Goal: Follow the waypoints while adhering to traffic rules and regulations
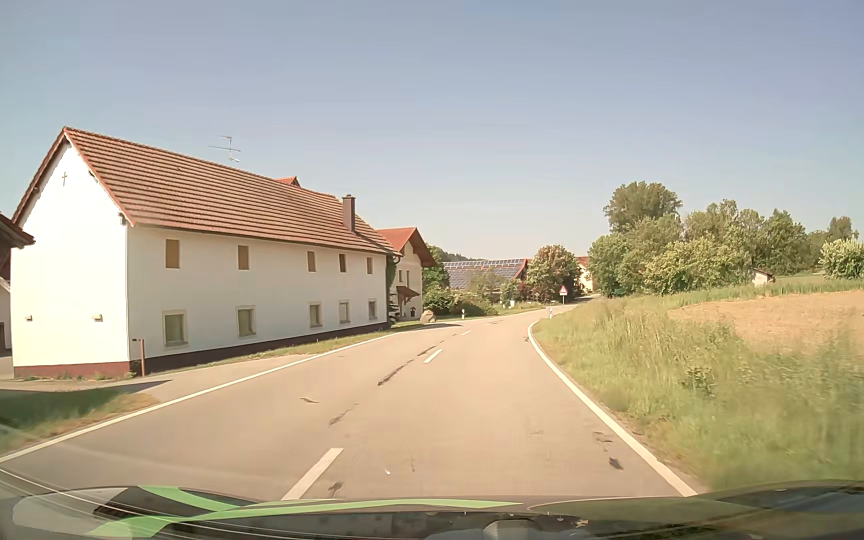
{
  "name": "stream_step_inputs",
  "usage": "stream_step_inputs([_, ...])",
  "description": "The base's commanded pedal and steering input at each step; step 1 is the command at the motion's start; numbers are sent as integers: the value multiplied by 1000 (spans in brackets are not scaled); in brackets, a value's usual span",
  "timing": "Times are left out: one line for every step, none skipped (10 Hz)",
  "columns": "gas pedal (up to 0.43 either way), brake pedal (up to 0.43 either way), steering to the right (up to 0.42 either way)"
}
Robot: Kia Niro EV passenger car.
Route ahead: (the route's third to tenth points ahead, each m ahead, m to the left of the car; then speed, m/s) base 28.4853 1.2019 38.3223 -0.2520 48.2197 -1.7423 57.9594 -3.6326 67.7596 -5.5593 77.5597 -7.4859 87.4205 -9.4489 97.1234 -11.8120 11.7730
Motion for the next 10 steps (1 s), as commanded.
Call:
stream_step_inputs([8, 0, 8])
stream_step_inputs([0, 0, 5])
stream_step_inputs([0, 0, 5])
stream_step_inputs([0, 0, 5])
stream_step_inputs([0, 0, 6])
stream_step_inputs([0, 0, 8])
stream_step_inputs([0, 0, 10])
stream_step_inputs([0, 0, 12])
stream_step_inputs([0, 0, 12])
stream_step_inputs([8, 0, 13])
